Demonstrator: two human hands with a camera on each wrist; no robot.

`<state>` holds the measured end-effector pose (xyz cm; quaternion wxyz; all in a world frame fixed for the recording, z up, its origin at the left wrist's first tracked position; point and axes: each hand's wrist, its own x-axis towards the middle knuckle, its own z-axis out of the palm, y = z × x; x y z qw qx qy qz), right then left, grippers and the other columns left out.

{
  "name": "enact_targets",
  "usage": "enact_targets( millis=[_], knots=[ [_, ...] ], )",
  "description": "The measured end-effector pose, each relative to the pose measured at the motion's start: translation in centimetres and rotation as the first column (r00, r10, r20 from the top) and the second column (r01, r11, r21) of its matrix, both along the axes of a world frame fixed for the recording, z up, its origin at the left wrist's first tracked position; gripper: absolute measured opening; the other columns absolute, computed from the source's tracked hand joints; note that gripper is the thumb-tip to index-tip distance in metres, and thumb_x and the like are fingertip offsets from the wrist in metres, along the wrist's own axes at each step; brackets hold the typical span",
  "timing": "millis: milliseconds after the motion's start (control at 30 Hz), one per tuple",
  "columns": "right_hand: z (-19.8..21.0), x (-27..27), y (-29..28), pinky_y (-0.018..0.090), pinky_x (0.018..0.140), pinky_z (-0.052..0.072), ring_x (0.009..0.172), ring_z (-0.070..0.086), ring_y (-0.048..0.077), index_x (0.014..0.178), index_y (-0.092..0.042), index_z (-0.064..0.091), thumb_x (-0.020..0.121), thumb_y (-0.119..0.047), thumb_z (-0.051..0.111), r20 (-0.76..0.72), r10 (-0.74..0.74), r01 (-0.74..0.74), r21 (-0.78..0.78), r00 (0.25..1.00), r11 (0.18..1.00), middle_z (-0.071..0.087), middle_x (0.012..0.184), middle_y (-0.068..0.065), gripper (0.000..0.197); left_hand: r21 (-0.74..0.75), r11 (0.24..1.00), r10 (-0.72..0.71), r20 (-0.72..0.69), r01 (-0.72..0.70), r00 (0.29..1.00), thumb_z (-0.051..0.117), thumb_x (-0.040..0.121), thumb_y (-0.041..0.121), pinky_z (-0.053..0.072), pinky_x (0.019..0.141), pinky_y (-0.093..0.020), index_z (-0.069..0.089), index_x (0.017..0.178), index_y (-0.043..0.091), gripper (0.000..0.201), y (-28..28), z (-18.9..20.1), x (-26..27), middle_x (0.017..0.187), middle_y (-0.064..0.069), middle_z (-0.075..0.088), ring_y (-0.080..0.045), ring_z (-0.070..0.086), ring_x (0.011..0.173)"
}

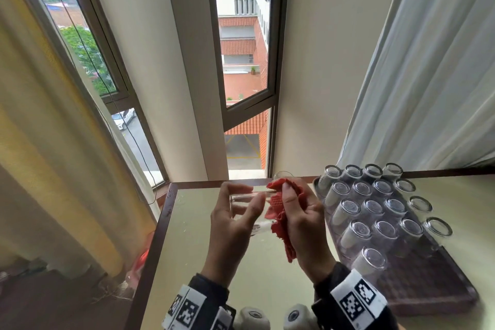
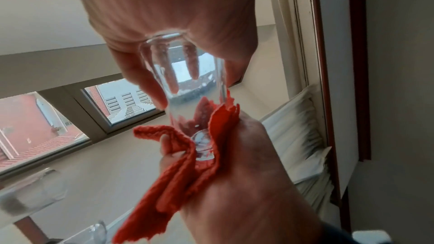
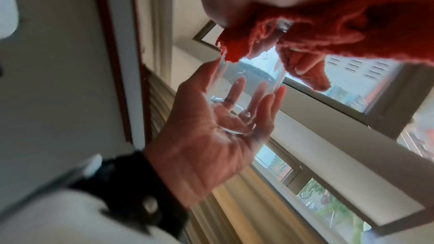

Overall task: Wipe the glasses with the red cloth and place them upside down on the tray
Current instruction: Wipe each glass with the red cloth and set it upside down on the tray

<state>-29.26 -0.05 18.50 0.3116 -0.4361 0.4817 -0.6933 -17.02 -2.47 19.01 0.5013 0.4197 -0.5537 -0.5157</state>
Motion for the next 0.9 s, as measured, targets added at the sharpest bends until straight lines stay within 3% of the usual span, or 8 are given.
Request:
enact_targets(
  millis=[133, 300, 400, 500, 600, 733, 800, 900],
  knots=[
    [0.3, 0.1, 0.3, 0.012, 0.069, 0.051, 0.082, 0.065, 0.005, 0.103, -0.011, 0.066, 0.094, -0.031, 0.054, -0.186, -0.066, 0.034, -0.170, 0.980, 0.985, 0.069, 0.096, 0.003, 0.025, 0.106, 0.992, -0.064, -0.072, 0.071, 0.995, 0.072, 0.080, 0.050, 0.055, 0.057, -0.025, 0.055, 0.105, 0.018, 0.043, -0.1, 0.7, 0.2, 0.103, -0.015, 0.068, -0.019, 0.073, 0.078],
    [0.8, 0.0, -0.1, 0.021, 0.039, 0.045, 0.049, 0.055, 0.007, 0.094, -0.010, 0.066, 0.099, -0.018, 0.050, 0.100, 0.053, -0.052, -0.014, 0.994, 0.999, 0.064, 0.067, 0.000, 0.019, -0.028, 0.999, -0.016, 0.046, 0.017, 0.999, 0.072, 0.066, 0.064, 0.059, 0.065, -0.030, 0.055, 0.101, 0.030, 0.052, -0.1, 0.5, 0.2, 0.096, -0.006, 0.071, -0.016, 0.072, 0.084],
    [0.0, 0.3, -0.4, 0.019, 0.050, 0.049, 0.061, 0.061, 0.006, 0.100, -0.011, 0.066, 0.099, -0.025, 0.057, -0.042, 0.018, -0.020, -0.044, 0.999, 0.999, 0.068, 0.078, -0.004, 0.017, 0.055, 0.998, -0.002, -0.049, 0.005, 0.999, 0.077, 0.078, 0.051, 0.056, 0.057, -0.024, 0.055, 0.103, 0.020, 0.046, 0.0, 0.5, 0.2, 0.095, -0.009, 0.069, -0.012, 0.072, 0.076],
    [-0.6, 0.4, -0.4, 0.021, 0.060, 0.053, 0.076, 0.066, 0.013, 0.107, -0.014, 0.064, 0.093, -0.041, 0.056, -0.166, 0.014, -0.026, -0.071, 0.986, 0.997, 0.068, 0.092, 0.000, 0.031, 0.120, 0.992, -0.033, -0.044, 0.038, 0.998, 0.072, 0.079, 0.056, 0.054, 0.057, -0.021, 0.054, 0.108, 0.022, 0.048, -0.2, 0.6, 0.4, 0.106, -0.011, 0.068, -0.013, 0.071, 0.080],
    [-0.4, 0.5, -0.5, 0.022, 0.053, 0.053, 0.067, 0.063, 0.011, 0.099, -0.018, 0.067, 0.095, -0.032, 0.059, 0.063, 0.056, -0.055, -0.019, 0.996, 0.998, 0.068, 0.083, 0.000, 0.017, 0.073, 0.994, -0.079, 0.031, 0.077, 0.996, 0.081, 0.067, 0.061, 0.055, 0.060, -0.021, 0.050, 0.112, 0.030, 0.062, -0.6, 0.8, 0.9, 0.111, -0.006, 0.065, -0.013, 0.069, 0.087],
    [-0.1, 0.3, -0.8, 0.047, 0.082, 0.056, 0.085, 0.064, 0.035, 0.090, -0.021, 0.074, 0.090, -0.033, 0.054, 0.460, 0.040, -0.109, 0.123, 0.887, 0.986, 0.070, 0.089, 0.018, 0.023, -0.110, 0.990, -0.078, 0.130, 0.092, 0.989, 0.080, 0.049, 0.059, 0.057, 0.069, -0.023, 0.044, 0.122, 0.037, 0.085, -0.5, 0.1, 1.2, 0.115, 0.005, 0.060, -0.009, 0.066, 0.093],
    [-0.1, 0.3, -0.8, 0.058, 0.095, 0.051, 0.094, 0.065, 0.042, 0.101, -0.011, 0.071, 0.096, -0.031, 0.053, 0.548, 0.025, -0.137, 0.165, 0.836, 0.977, 0.070, 0.098, 0.026, 0.027, -0.149, 0.988, -0.023, 0.082, 0.035, 0.996, 0.083, 0.049, 0.057, 0.057, 0.070, -0.023, 0.046, 0.124, 0.035, 0.086, -0.4, -0.4, 0.9, 0.114, 0.008, 0.063, -0.007, 0.066, 0.093],
    [-0.3, 0.5, -0.9, 0.062, 0.097, 0.048, 0.100, 0.065, 0.045, 0.112, -0.003, 0.066, 0.101, -0.026, 0.050, 0.612, -0.008, -0.163, 0.223, 0.790, 0.961, 0.067, 0.111, 0.031, 0.030, -0.205, 0.979, 0.022, 0.019, -0.017, 1.000, 0.082, 0.056, 0.052, 0.055, 0.078, -0.024, 0.049, 0.126, 0.032, 0.080, 0.1, -0.8, 0.2, 0.117, 0.018, 0.064, -0.007, 0.063, 0.096]
  ],
)
